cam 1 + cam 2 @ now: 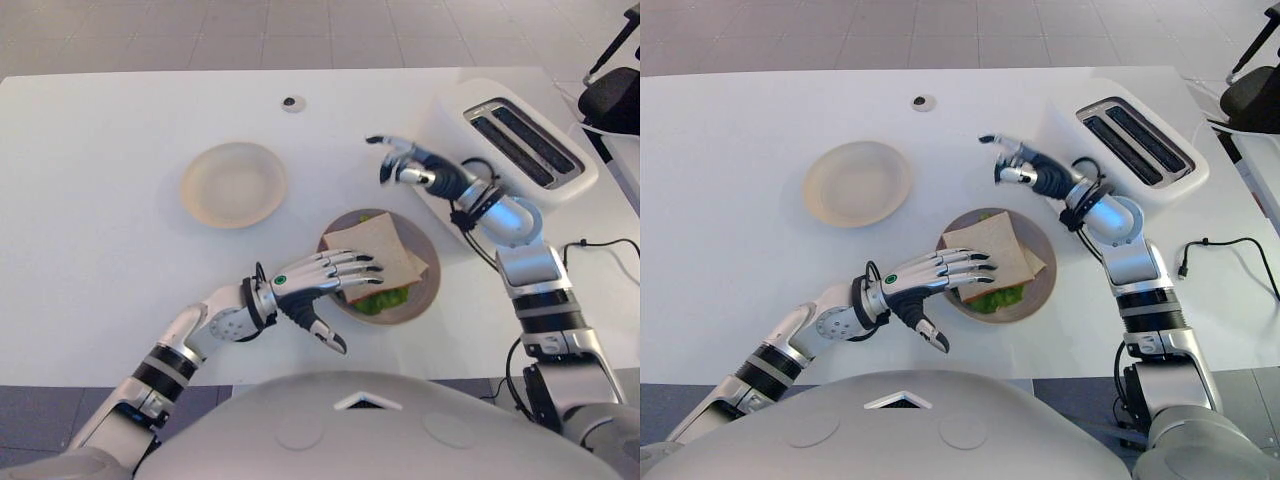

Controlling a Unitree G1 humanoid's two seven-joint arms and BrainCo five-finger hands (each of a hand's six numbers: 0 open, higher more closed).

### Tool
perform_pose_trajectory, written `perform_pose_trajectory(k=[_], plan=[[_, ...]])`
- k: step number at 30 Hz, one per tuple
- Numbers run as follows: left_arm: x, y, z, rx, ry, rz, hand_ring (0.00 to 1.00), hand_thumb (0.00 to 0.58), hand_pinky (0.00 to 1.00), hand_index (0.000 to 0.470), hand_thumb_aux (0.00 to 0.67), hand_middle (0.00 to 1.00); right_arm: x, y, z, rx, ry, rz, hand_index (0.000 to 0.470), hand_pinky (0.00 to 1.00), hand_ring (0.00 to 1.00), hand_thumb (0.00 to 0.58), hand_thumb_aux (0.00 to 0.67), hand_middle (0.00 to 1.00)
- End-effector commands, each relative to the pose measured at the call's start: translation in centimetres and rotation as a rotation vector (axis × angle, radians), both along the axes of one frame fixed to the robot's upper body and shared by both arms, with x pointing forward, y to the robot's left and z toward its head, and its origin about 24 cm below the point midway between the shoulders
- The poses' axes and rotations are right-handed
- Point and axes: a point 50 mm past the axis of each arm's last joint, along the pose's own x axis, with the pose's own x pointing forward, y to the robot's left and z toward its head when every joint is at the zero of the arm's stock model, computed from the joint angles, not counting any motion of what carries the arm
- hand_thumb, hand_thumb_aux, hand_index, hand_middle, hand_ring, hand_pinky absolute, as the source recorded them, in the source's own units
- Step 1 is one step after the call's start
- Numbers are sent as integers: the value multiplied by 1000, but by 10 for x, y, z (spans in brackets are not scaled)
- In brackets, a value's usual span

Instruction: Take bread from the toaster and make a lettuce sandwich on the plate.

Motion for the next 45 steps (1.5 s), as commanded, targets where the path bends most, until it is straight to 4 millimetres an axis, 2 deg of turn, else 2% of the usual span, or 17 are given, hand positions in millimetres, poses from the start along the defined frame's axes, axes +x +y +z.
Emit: perform_pose_trajectory(k=[1, 4, 5, 6, 7, 8, 9, 10, 13, 16, 20, 24, 29, 36, 40, 42, 45], plan=[[-10, 7, -17, 105, 61, 3, 0, 0, 0, 0, 0, 0, -18, 2, 3, 75, -96, -44, 0, 0, 0, 0, 0, 0], [7, -2, 22, -177, -34, 97, 0, 0, 0, 0, 0, 0, -44, 10, -7, 197, 30, 50, 0, 0, 0, 0, 0, 0], [12, -5, 40, -333, -39, 127, 0, 0, 0, 0, 0, 0, -53, 11, -9, 262, 93, 91, 68, 1000, 1000, 156, 97, 1000], [14, -7, 56, -484, -21, 144, 239, 0, 239, 0, 0, 239, -62, 12, -10, 322, 148, 132, 470, 1000, 1000, 580, 670, 1000], [15, -8, 69, -613, 9, 148, 757, 0, 757, 0, 0, 757, -71, 12, -10, 376, 191, 176, 470, 1000, 1000, 580, 670, 1000], [14, -8, 79, -708, 44, 141, 1000, 301, 1000, 144, 205, 1000, -79, 11, -9, 421, 219, 216, 470, 1000, 1000, 580, 670, 1000], [12, -8, 86, -775, 81, 127, 1000, 466, 1000, 262, 373, 1000, -88, 9, -9, 459, 251, 255, 470, 1000, 1000, 580, 670, 1000], [9, -5, 92, -825, 120, 111, 1000, 580, 1000, 470, 670, 1000, -98, 5, -9, 488, 286, 301, 470, 1000, 1000, 580, 670, 1000], [-11, 9, 88, -767, 318, 15, 1000, 580, 1000, 470, 670, 1000, -140, -12, -17, 514, 459, 449, 470, 1000, 1000, 580, 670, 1000], [-47, 35, 48, -405, 623, -76, 1000, 580, 1000, 470, 670, 1000, -183, -32, -44, 355, 717, 489, 470, 1000, 1000, 580, 670, 1000], [-78, 66, 3, 3, 803, -91, 1000, 580, 1000, 470, 670, 1000, -201, -60, -64, 155, 879, 440, 470, 1000, 1000, 580, 670, 1000], [-46, 44, -14, 19, 672, 46, 1000, 580, 1000, 470, 670, 1000, -183, -51, -96, -111, 893, 433, 470, 1000, 1000, 580, 670, 1000], [5, 19, -37, 18, 508, 354, 1000, 580, 1000, 470, 670, 1000, -111, 3, -117, 20, 608, 187, 470, 1000, 1000, 580, 670, 1000], [40, 25, -50, 43, 361, 573, 1000, 580, 1000, 470, 670, 1000, -79, 31, -127, 126, 487, -28, 470, 1000, 1000, 580, 670, 1000], [65, 43, -37, -15, 206, 697, 1000, 580, 1000, 468, 667, 1000, -79, 45, -125, 227, 449, -51, 470, 1000, 1000, 580, 670, 1000], [66, 53, -25, -110, 156, 725, 1000, 578, 1000, 446, 636, 1000, -86, 45, -123, 265, 445, -38, 470, 1000, 1000, 580, 670, 1000], [44, 47, 0, -399, 187, 602, 1000, 485, 1000, 280, 399, 1000, -100, 39, -105, 382, 404, -2, 452, 1000, 1000, 579, 644, 1000]])
